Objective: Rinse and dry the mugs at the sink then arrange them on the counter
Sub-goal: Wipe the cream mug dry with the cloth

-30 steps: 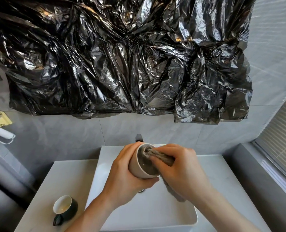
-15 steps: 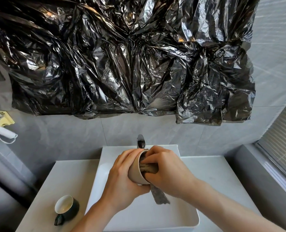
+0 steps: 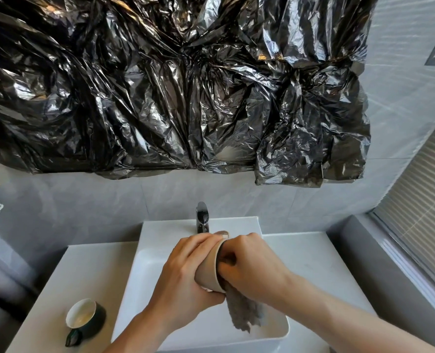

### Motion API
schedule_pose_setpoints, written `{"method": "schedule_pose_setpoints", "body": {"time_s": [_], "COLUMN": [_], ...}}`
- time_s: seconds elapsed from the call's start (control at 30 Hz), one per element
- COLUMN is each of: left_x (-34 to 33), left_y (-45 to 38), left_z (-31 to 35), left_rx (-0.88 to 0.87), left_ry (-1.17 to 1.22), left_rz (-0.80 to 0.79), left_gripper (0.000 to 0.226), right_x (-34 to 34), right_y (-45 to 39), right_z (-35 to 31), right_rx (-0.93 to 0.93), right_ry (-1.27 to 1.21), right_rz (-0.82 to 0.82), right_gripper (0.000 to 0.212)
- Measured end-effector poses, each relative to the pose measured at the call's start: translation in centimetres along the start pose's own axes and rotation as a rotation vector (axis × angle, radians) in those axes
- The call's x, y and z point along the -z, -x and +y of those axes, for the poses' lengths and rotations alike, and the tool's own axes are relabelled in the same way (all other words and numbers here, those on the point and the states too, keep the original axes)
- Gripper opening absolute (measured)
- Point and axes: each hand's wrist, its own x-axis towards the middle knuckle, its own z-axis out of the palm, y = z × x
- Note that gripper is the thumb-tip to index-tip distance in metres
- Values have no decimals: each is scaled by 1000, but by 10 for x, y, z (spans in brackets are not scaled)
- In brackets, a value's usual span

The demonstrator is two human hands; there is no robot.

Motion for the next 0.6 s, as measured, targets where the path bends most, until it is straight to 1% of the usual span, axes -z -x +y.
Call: {"method": "schedule_pose_setpoints", "body": {"time_s": [0.13,0.2,0.27,0.33,0.43,0.5,0.53,0.6], "left_x": [-3,-1,1,3,3,0,-2,-4], "left_y": [-1,-1,-1,-1,0,2,2,2], "left_z": [-2,-3,-6,-8,-4,0,1,-1], "left_rx": [20,27,42,60,33,-5,-20,-34], "left_ry": [16,-8,-37,-46,-67,-69,-65,-68], "left_rz": [47,49,48,48,36,21,23,43], "left_gripper": [96,92,90,91,93,94,92,88], "right_x": [-6,-6,-4,0,4,2,-1,-3], "right_y": [-3,-1,3,5,4,0,-2,-3], "right_z": [5,1,-2,-1,4,6,8,9], "right_rx": [-46,-26,59,126,8,-113,-194,-362], "right_ry": [-94,-140,-119,-84,-31,-90,-194,-535], "right_rz": [24,-15,-74,-74,-95,-123,-141,-195], "right_gripper": [15,16,19,20,24,26,28,32]}}
